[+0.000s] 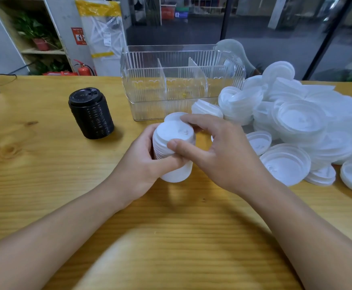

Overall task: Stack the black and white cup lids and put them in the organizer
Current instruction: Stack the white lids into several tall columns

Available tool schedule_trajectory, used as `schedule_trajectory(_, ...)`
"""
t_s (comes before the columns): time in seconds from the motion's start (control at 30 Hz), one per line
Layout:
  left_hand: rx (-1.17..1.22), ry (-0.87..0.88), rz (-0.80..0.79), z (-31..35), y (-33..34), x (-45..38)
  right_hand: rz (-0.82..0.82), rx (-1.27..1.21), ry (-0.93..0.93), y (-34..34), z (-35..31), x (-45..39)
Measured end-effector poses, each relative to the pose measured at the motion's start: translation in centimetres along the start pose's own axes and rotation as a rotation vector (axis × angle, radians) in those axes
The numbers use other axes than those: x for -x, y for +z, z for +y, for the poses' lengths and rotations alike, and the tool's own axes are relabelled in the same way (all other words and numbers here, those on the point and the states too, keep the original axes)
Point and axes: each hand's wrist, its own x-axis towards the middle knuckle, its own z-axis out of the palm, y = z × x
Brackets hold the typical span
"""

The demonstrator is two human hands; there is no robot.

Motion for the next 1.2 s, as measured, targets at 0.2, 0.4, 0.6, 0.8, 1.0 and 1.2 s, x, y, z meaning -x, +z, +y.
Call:
schedule_trajectory(0.2,0.007,0.024,-0.006,0.2,-0.3,0.2,0.079,0.169,0.180,-3.4,2.8,-1.1)
schedule_trajectory(0.4,-0.044,0.041,0.006,0.8,0.1,0.3,-0.073,0.442,0.286,-3.8,4.8,-0.9)
schedule_trajectory(0.6,-0.054,0.043,0.041,0.9,-0.4,0.2,-0.149,0.545,0.240,-3.1,5.4,-0.9)
schedule_trajectory(0.8,-0.069,0.044,0.045,1.0,-0.4,0.2,-0.072,0.414,0.182,-2.7,5.9,-1.0)
schedule_trajectory(1.0,-0.075,0.048,0.057,0.9,-0.6,0.2,0.056,-0.288,0.241,-3.2,5.1,-1.2)
schedule_trajectory(1.2,-0.079,0.045,0.060,0.9,-0.6,0.3,0.009,0.020,0.215,-1.7,5.3,-1.1)
